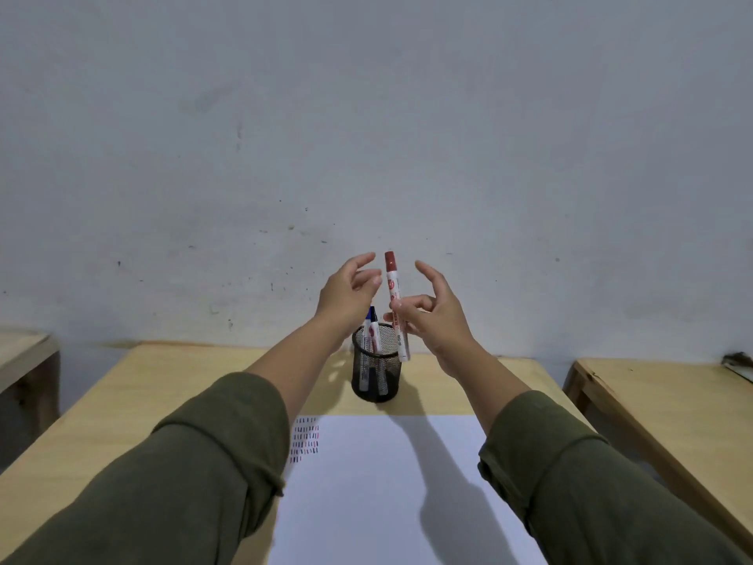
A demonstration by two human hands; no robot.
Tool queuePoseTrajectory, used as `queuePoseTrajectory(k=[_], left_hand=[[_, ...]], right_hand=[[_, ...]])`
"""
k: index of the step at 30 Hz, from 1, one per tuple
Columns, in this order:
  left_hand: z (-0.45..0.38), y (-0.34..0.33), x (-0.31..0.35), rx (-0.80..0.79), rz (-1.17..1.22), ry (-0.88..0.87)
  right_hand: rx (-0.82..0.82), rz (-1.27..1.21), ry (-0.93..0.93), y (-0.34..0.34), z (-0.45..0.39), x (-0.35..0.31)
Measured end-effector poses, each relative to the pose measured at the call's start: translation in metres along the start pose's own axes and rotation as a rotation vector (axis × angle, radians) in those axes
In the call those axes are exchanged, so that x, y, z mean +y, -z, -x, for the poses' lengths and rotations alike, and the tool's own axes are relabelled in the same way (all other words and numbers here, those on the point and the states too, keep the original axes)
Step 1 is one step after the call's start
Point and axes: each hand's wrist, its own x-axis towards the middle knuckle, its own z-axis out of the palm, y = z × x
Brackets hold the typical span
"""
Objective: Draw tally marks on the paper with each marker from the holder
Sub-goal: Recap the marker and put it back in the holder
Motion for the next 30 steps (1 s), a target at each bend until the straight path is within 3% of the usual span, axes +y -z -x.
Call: queuePoseTrajectory(k=[3,7,13,23,30], left_hand=[[-0.002,-0.002,-0.027,0.042,-0.258,0.036],[0.0,0.0,-0.052,-0.087,-0.476,0.142],[0.004,-0.001,-0.064,-0.205,-0.521,0.187],[0.008,-0.002,-0.066,-0.171,-0.513,0.192],[0.009,-0.002,-0.061,-0.178,-0.511,0.179]], right_hand=[[0.068,0.051,0.027,-0.002,-0.021,0.011],[0.162,0.129,0.035,-0.006,-0.042,0.019],[0.241,0.259,-0.014,-0.015,-0.052,0.041],[0.271,0.412,-0.155,-0.024,-0.059,0.082],[0.271,0.451,-0.14,-0.021,-0.061,0.081]])
